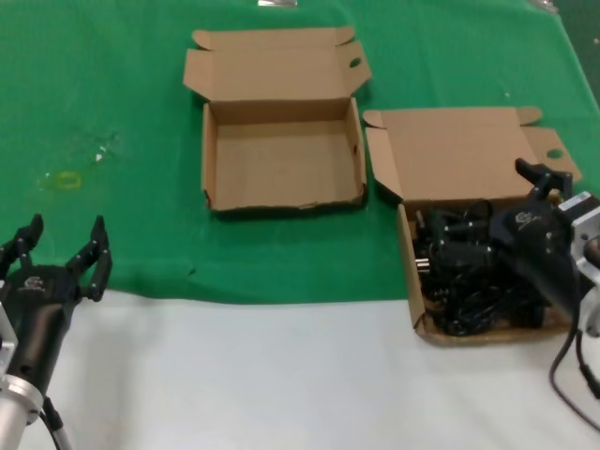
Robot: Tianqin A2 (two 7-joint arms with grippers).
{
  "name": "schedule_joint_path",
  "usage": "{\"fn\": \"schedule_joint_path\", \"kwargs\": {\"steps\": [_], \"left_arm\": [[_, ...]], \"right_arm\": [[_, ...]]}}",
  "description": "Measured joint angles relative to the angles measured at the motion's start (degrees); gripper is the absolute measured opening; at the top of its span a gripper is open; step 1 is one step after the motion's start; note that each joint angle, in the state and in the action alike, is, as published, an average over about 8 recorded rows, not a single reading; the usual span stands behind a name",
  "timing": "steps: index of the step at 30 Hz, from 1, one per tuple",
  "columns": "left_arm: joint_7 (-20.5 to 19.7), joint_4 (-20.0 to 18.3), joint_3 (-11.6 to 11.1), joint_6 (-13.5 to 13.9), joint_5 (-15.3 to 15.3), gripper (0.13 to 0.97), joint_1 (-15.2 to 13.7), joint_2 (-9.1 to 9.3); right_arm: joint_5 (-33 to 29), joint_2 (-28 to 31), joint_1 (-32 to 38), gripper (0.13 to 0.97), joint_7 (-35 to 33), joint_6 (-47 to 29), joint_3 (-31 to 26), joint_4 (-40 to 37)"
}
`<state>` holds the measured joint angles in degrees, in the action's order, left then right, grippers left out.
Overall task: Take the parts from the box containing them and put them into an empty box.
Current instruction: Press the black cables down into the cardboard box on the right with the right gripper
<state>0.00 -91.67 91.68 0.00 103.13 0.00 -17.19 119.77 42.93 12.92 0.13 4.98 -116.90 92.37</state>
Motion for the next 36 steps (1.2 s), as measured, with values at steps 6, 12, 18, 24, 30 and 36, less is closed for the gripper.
{"fn": "schedule_joint_path", "kwargs": {"steps": [6, 12, 18, 24, 30, 36], "left_arm": [[0.0, 0.0, 0.0, 0.0, 0.0, 0.481, 0.0, 0.00], [0.0, 0.0, 0.0, 0.0, 0.0, 0.342, 0.0, 0.00], [0.0, 0.0, 0.0, 0.0, 0.0, 0.296, 0.0, 0.00], [0.0, 0.0, 0.0, 0.0, 0.0, 0.212, 0.0, 0.00], [0.0, 0.0, 0.0, 0.0, 0.0, 0.169, 0.0, 0.00], [0.0, 0.0, 0.0, 0.0, 0.0, 0.144, 0.0, 0.00]], "right_arm": [[-2.1, 9.7, 8.2, 0.966, 5.7, -7.8, -8.6, -1.2], [-10.5, 15.3, 16.4, 0.966, 11.6, -21.5, -12.6, -3.3], [-18.0, 17.2, 24.9, 0.966, 10.6, -36.9, -14.9, -6.6], [-24.4, 16.2, 32.3, 0.966, 5.4, -51.9, -15.8, -11.4], [-30.9, 12.3, 38.3, 0.966, -0.6, -62.6, -15.8, -17.5], [-38.3, 6.5, 43.4, 0.966, -6.8, -67.0, -16.0, -24.6]]}}
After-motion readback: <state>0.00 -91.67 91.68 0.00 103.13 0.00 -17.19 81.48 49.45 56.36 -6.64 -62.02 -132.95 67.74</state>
